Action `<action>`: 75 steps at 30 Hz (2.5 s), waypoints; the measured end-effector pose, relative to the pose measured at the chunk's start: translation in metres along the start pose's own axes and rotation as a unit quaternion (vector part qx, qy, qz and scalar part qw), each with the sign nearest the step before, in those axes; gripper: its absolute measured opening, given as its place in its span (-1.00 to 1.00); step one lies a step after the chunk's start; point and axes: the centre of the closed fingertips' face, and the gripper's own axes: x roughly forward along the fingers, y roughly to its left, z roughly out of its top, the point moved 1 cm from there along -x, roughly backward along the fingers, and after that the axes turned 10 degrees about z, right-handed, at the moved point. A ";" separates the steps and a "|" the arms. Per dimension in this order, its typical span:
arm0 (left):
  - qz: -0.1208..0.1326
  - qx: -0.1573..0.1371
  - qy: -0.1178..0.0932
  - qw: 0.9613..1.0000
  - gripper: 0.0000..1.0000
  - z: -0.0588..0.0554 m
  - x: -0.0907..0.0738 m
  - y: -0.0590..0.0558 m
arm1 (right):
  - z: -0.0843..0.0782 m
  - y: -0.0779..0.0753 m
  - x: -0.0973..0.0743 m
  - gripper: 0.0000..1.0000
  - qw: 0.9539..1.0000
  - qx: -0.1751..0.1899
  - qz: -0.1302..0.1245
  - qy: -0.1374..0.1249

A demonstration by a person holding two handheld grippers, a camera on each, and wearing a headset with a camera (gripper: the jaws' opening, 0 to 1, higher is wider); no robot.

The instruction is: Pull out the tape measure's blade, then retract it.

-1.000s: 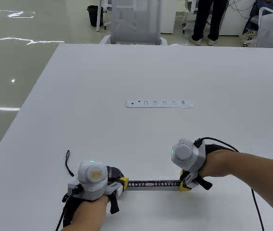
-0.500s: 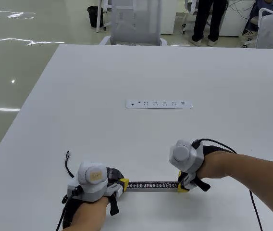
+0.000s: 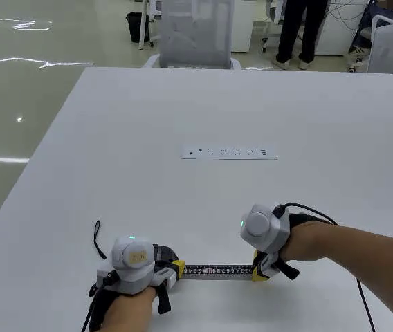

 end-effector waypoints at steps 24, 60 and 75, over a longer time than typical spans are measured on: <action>-0.001 -0.001 -0.002 1.000 0.21 0.001 0.000 0.000 | 0.013 0.003 0.004 -0.71 1.000 -0.006 0.004 -0.002; -0.004 0.000 -0.003 1.000 0.21 0.001 0.000 0.000 | 0.034 0.006 0.010 -0.71 1.000 -0.011 0.009 -0.012; -0.005 0.000 -0.004 1.000 0.21 0.001 0.000 0.000 | 0.040 0.006 0.014 -0.71 1.000 -0.013 0.010 -0.015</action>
